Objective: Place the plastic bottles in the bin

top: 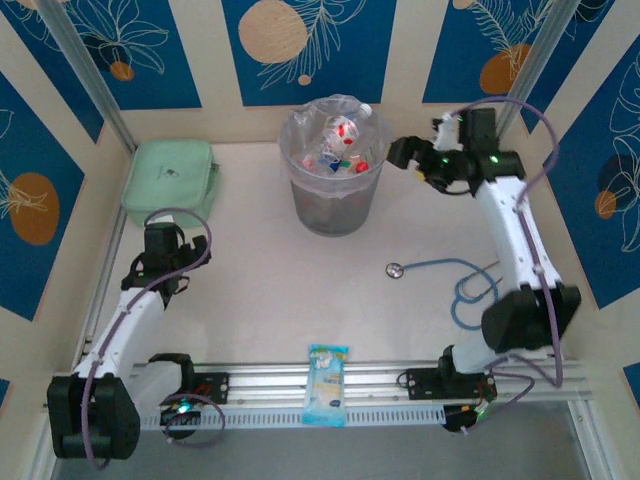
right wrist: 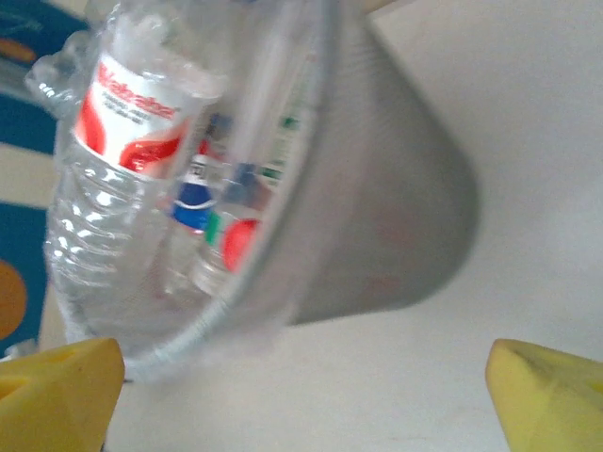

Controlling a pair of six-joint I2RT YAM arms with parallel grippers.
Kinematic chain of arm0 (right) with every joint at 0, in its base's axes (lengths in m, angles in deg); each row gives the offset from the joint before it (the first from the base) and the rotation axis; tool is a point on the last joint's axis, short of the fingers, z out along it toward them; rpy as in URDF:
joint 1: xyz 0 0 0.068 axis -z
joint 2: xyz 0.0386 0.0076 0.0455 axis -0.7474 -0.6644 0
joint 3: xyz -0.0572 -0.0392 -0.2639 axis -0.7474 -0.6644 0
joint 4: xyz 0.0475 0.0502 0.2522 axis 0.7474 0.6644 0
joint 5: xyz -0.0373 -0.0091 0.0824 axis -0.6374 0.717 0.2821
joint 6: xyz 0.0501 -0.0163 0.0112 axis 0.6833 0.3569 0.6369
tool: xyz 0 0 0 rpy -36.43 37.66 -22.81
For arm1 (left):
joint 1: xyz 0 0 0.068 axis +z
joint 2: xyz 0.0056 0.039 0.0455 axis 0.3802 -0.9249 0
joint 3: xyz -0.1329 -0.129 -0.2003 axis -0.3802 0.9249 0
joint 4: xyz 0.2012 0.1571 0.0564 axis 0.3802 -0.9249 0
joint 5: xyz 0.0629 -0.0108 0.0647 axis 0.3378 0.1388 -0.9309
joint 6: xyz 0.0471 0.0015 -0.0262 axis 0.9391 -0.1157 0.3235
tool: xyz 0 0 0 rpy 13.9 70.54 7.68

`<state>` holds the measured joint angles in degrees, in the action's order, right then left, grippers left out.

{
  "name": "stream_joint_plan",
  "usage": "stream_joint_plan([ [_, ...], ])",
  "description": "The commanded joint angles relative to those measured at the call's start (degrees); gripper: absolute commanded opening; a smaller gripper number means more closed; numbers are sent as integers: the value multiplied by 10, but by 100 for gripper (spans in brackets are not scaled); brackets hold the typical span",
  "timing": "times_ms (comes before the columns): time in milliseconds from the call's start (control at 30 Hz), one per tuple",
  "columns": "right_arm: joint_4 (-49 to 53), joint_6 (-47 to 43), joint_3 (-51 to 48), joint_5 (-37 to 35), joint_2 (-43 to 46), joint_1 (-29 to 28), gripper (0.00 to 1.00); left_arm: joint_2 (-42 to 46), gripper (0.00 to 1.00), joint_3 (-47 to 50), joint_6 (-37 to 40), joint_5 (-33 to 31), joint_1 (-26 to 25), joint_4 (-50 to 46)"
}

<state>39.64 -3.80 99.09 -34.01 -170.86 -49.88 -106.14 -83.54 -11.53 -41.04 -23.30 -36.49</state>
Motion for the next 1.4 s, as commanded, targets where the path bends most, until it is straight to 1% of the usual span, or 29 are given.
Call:
stream_joint_plan([
  [0, -49, -25, -98, -105, 67, 21, 99, -7, 100, 26, 21, -34, 6, 103],
  [67, -72, -78, -151, -192, 95, -2, 99, -17, 100, 34, 54, -25, 6, 131],
  [133, -111, -111, -213, -297, 118, -41, 99, -26, 100, 51, 76, -27, 6, 173],
  [200, -149, -125, -262, -338, 131, -50, 99, -40, 100, 69, 88, -34, 6, 224],
  [267, -173, -115, -296, -362, 133, -44, 99, -63, 100, 82, 96, -35, 6, 269],
  [433, -275, -105, -378, -377, 113, -27, 99, -156, 100, 91, 107, -31, 6, 374],
  [500, -327, -104, -411, -375, 105, -17, 99, -186, 100, 90, 113, -24, 6, 419],
  [533, -355, -102, -428, -372, 102, -12, 99, -197, 100, 84, 117, -17, 6, 424],
  [633, -428, -95, -469, -363, 94, -1, 99, -235, 100, 77, 139, -17, 6, 493],
  [733, -484, -94, -499, -368, 79, 0, 99, -271, 100, 24, 138, -5, 8, 427],
  [767, -502, -97, -507, -371, 73, 0, 99, -279, 100, 17, 141, -3, 7, 424],
  [800, -528, -105, -521, -372, 65, 0, 99, -280, 100, 13, 138, 3, 7, 417],
  [867, -590, -120, -548, -374, 50, 0, 99, -274, 100, 33, 133, 22, 7, 454],
  [900, -626, -122, -564, -373, 43, 2, 99, -274, 100, 53, 124, 33, 7, 492],
  [933, -659, -118, -579, -367, 37, 3, 99, -281, 100, 68, 132, 40, 6, 544],
  [967, -687, -112, -589, -360, 31, 6, 99, -275, 100, 62, 132, 36, 2, 519],
  [1067, -715, -137, -594, -340, 26, 4, 99, -280, 100, 62, 137, 30, -2, 526],
  [1167, -761, -166, -606, -325, 21, 4, 99, -282, 100, 72, 148, 34, -10, 549],
  [1233, -824, -175, -626, -309, -1, 6, 99, -287, 100, 81, 162, 35, -20, 572],
  [1267, -859, -176, -636, -304, -17, 6, 99, -295, 100, 88, 168, 34, -26, 591],
  [1300, -875, -182, -641, -292, -24, 6, 99, -310, 100, 103, 176, 37, -31, 638],
  [1333, -848, -187, -632, -290, -21, 2, 99, -314, 100, 114, 176, 39, -32, 658],
  [1367, -865, -189, -635, -288, -27, 1, 99, -325, 100, 126, 173, 30, -32, 692],
])
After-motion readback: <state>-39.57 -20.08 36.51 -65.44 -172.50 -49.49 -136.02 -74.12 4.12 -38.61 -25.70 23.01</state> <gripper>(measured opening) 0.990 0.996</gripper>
